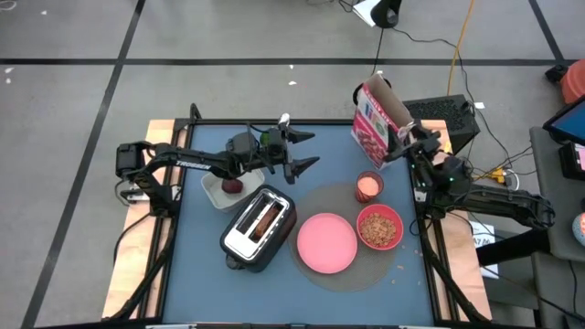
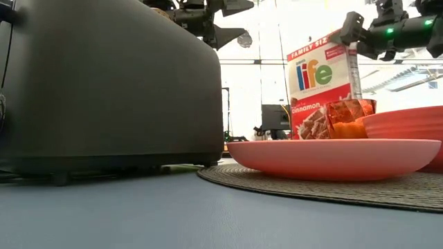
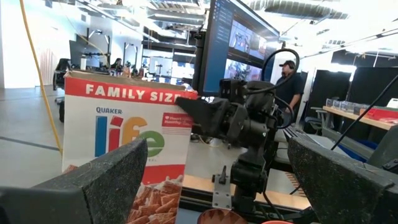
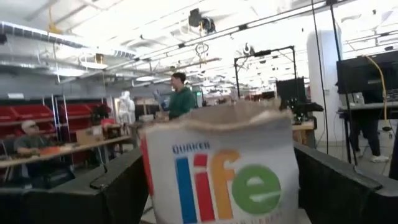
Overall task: Arrange a breakfast setting
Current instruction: Pour the cereal from the cereal box into the red bowl
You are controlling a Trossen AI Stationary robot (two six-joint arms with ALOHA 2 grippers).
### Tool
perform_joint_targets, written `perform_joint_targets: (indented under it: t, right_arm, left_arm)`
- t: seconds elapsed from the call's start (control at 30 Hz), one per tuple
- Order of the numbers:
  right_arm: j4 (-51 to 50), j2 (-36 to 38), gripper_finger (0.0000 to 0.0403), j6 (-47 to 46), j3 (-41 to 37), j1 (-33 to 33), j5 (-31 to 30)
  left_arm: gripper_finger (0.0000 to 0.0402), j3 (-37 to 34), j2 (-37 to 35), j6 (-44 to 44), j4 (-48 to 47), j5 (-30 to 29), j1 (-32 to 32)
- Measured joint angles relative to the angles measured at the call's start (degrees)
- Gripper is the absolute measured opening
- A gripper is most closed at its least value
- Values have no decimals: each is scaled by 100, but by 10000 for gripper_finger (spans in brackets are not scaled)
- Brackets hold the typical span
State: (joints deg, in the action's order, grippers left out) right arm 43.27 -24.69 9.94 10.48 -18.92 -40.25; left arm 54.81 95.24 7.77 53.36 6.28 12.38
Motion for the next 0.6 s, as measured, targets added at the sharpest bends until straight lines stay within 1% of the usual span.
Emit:
perform_joint_targets:
  t: [0.6]
  right_arm:
    - [1344,0,336,930,0,0,3]
  left_arm:
    - [393,0,0,24,0,0,2]
